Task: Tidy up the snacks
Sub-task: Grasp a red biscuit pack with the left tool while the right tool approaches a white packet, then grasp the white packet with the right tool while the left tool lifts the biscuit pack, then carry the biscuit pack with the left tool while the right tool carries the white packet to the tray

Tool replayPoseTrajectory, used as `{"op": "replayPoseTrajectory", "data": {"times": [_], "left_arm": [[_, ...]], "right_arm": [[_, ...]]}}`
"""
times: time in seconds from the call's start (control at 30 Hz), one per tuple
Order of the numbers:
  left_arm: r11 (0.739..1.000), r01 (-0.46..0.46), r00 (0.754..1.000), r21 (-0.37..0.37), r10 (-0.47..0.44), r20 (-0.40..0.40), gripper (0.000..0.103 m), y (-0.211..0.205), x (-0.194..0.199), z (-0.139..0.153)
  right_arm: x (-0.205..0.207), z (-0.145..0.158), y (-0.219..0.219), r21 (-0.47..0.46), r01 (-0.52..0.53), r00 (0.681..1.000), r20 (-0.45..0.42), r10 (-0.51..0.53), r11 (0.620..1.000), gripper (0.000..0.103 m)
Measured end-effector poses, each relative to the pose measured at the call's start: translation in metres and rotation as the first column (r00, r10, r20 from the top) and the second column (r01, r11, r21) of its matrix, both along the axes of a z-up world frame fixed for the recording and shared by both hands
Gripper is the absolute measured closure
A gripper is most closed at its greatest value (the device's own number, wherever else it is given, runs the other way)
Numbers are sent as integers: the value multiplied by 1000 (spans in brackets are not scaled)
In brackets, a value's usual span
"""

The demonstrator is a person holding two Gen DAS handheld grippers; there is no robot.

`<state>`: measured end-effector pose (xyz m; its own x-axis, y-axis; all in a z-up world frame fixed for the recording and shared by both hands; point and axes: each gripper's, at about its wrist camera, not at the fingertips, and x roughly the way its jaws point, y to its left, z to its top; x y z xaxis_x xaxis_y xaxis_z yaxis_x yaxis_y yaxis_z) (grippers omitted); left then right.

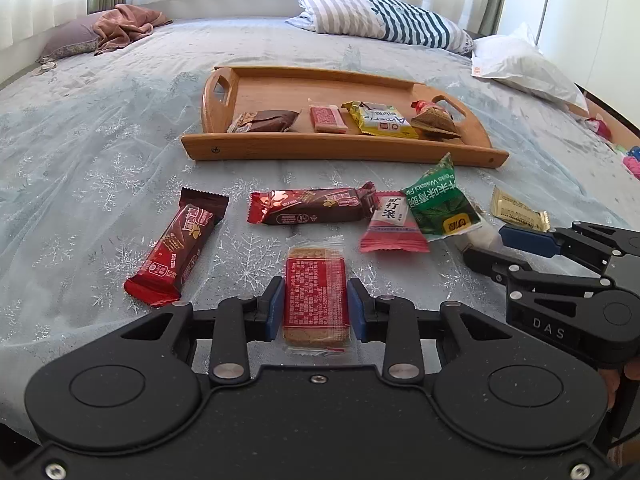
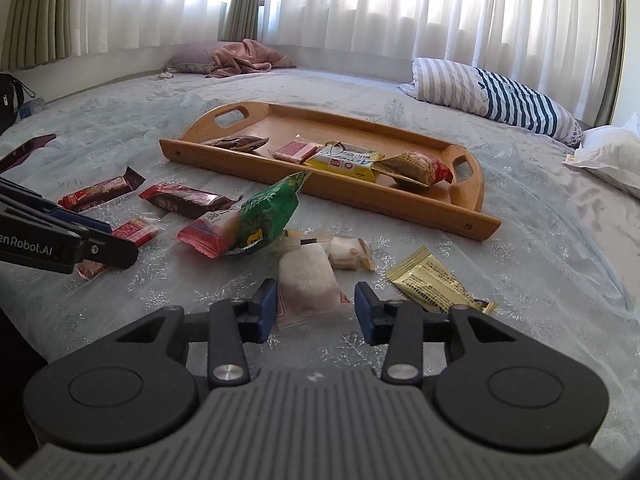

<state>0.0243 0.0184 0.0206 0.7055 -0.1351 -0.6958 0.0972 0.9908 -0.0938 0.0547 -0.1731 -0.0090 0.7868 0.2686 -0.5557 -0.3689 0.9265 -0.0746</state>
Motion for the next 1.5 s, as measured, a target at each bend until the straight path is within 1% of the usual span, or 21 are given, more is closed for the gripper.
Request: {"op": "replayPoseTrajectory", "data": {"times": [0.2, 0.3, 0.33, 0.43, 0.5, 0.6, 0.67, 0.7, 0.73, 0.77, 0.9, 1.03, 1.27, 1.37, 1.5], "left_arm": [[1000, 1, 1000, -3, -1, 1, 71, -1, -1, 1], [1000, -1, 1000, -5, 1, 3, 71, -1, -1, 0], [1000, -2, 1000, -6, 2, 1, 71, -1, -1, 0], [1000, 2, 1000, -7, -2, 0, 71, -1, -1, 1], [1000, 5, 1000, -6, -5, 6, 71, 0, 0, 2], [1000, 0, 1000, -2, 0, 9, 71, 2, 1, 2], [1000, -1, 1000, -3, 1, 6, 71, 2, 3, 0], [1000, -2, 1000, -4, 2, 3, 71, 2, 4, 0], [1000, -2, 1000, -6, 2, 4, 72, 3, 3, 0], [1000, -3, 1000, -11, 3, 5, 72, 3, 3, 1], [999, 10, 1000, -53, -9, 27, 72, 9, -1, 11], [999, 3, 998, -45, 0, 66, 72, 15, -3, 23], [999, -1, 995, -48, 6, 97, 72, 23, 4, 36], [998, -1, 995, -63, 8, 101, 72, 29, 12, 42], [999, -4, 992, -51, 10, 125, 72, 32, 26, 51]], "right_arm": [[-11, 4, 5, 12, -10, 1000, -21, 10, 1000, 57], [-17, 8, 6, 39, -17, 999, -36, 18, 999, 50], [-19, 9, 7, 35, -18, 999, -26, 19, 999, 41], [-23, 12, 12, -1, -27, 1000, 12, 27, 1000, 36], [-21, 12, 16, -22, -21, 999, 27, 22, 1000, 35], [-16, 9, 20, -41, -14, 1000, 24, 15, 999, 35], [-11, 6, 22, -40, 1, 1000, 2, -1, 999, 37], [-8, 4, 22, -34, 6, 1000, -14, -6, 999, 51], [-7, 4, 23, -29, 14, 999, -33, -15, 999, 55], [-6, 4, 23, -24, 21, 999, -43, -22, 999, 56], [-10, 8, 20, -8, 29, 998, -56, -30, 1000, 57], [-16, 14, 13, -22, 63, 996, -55, -64, 998, 57], [-20, 29, -4, -12, 147, 989, -3, -148, 989, 57], [-15, 35, -10, 10, 174, 985, 12, -174, 985, 57], [-1, 42, -17, 49, 204, 979, 17, -205, 978, 57]]}}
